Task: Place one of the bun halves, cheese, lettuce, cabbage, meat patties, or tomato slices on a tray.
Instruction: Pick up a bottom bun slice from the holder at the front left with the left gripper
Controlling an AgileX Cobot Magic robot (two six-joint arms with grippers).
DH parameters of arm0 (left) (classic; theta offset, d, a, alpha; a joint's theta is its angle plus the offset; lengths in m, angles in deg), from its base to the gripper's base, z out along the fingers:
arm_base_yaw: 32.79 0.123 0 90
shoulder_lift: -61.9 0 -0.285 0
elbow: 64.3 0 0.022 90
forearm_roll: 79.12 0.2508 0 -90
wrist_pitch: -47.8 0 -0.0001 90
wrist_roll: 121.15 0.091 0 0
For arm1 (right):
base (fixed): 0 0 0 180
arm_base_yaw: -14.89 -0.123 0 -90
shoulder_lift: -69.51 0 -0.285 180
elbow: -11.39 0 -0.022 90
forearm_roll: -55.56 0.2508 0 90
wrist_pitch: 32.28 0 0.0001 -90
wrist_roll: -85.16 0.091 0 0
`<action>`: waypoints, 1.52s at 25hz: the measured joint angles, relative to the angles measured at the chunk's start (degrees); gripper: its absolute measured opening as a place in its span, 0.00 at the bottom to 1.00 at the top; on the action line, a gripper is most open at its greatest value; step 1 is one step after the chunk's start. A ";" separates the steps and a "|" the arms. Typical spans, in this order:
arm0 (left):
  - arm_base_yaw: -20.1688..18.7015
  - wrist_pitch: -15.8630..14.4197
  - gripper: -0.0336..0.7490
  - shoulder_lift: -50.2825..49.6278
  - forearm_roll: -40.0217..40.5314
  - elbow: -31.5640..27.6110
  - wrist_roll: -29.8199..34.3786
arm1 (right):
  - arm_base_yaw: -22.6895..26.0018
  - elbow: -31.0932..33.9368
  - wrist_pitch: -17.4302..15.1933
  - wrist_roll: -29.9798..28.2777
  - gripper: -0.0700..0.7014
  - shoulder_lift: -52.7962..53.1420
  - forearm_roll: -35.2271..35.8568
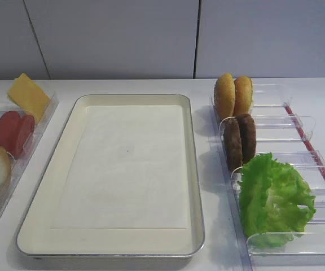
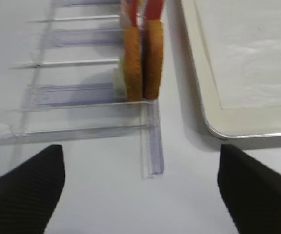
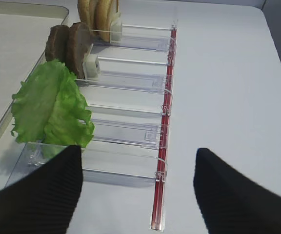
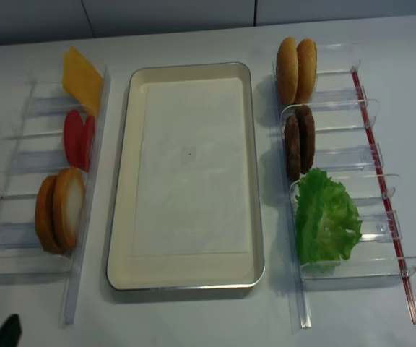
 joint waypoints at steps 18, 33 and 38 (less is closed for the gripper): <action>0.00 10.32 0.64 -47.88 -9.78 15.07 6.69 | 0.00 0.00 -0.11 0.00 0.77 0.00 0.00; 0.00 14.41 0.47 -64.68 -14.13 20.68 10.82 | 0.00 0.00 -0.11 0.00 0.77 0.00 0.00; 0.00 16.88 0.47 -66.76 -13.37 20.68 10.82 | 0.00 0.00 -0.11 0.00 0.77 0.00 0.00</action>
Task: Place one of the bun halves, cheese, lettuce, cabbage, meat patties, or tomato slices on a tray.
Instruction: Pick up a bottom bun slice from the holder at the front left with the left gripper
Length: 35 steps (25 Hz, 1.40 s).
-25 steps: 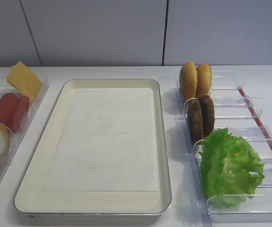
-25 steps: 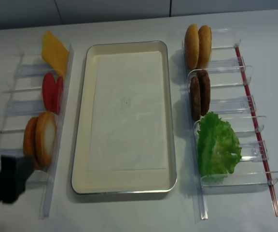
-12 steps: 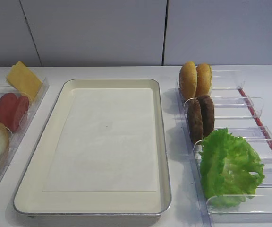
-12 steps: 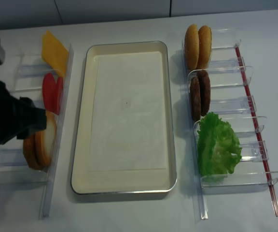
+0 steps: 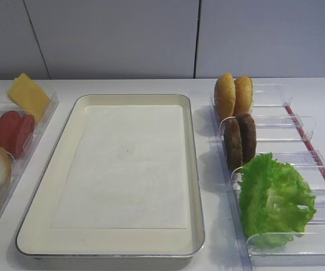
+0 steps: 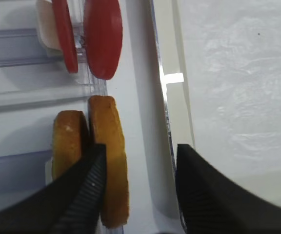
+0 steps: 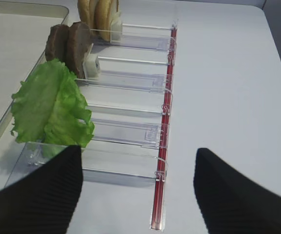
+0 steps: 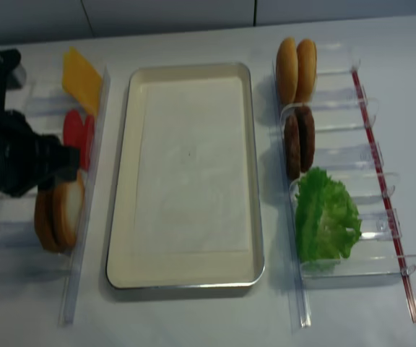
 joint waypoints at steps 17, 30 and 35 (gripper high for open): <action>0.00 1.22 0.44 -7.64 1.05 0.45 -0.10 | 0.00 0.00 0.00 0.00 0.77 0.00 0.00; 0.00 0.42 0.25 -7.76 4.16 1.25 -2.95 | 0.00 0.00 0.00 0.00 0.77 0.00 0.00; 0.00 -3.99 0.25 -7.89 3.48 5.64 -3.17 | 0.00 0.00 0.00 0.00 0.77 0.00 0.00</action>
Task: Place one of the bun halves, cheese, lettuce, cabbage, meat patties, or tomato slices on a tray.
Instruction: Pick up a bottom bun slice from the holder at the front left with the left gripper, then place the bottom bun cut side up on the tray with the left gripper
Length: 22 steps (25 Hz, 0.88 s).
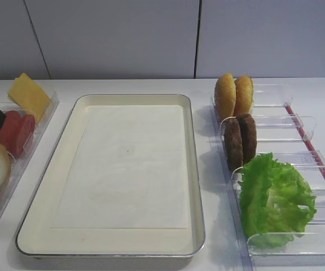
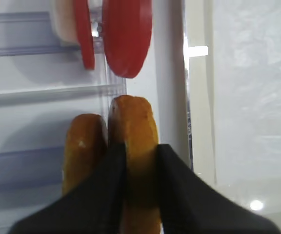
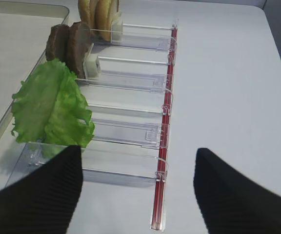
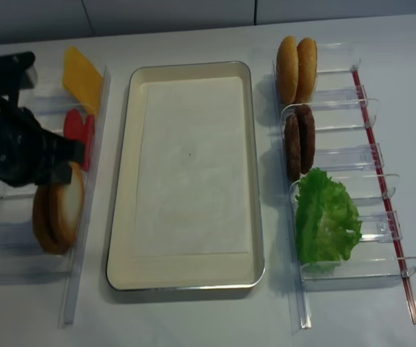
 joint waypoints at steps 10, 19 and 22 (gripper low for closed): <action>-0.45 -4.78 0.24 4.37 -18.67 5.19 5.82 | 0.00 0.00 0.11 0.00 0.77 0.00 0.00; -15.38 13.25 0.24 4.41 -32.78 -7.53 10.02 | 0.00 0.00 0.11 0.00 0.77 0.00 0.00; -18.69 18.33 0.24 1.38 -39.51 -9.54 14.59 | 0.00 0.00 0.11 0.00 0.77 0.00 0.00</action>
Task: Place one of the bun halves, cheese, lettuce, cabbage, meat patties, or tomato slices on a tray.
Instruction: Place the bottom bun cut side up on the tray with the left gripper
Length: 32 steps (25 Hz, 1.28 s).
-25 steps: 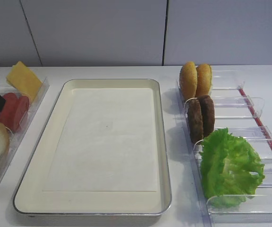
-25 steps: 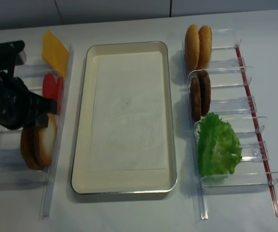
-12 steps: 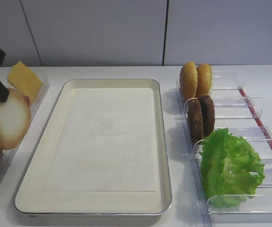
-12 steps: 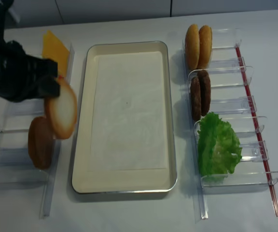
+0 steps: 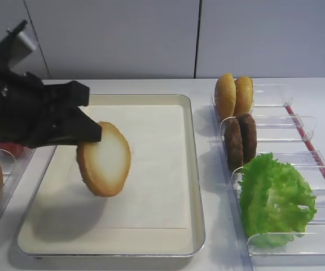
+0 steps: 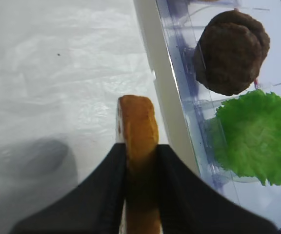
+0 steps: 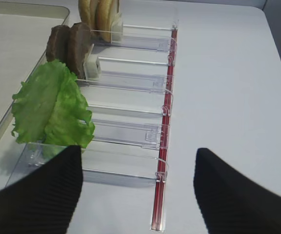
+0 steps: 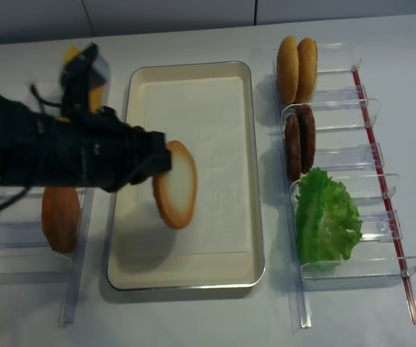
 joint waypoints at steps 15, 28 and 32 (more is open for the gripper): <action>-0.72 2.20 0.23 -16.22 -16.92 -0.03 18.01 | 0.00 0.00 0.00 0.00 0.77 0.00 0.00; -0.72 2.86 0.23 -16.63 -2.79 0.10 10.62 | 0.00 0.00 0.00 0.00 0.77 0.00 0.00; -0.72 2.46 0.36 -16.96 -0.93 0.10 10.52 | 0.00 0.00 0.00 0.00 0.77 0.00 0.00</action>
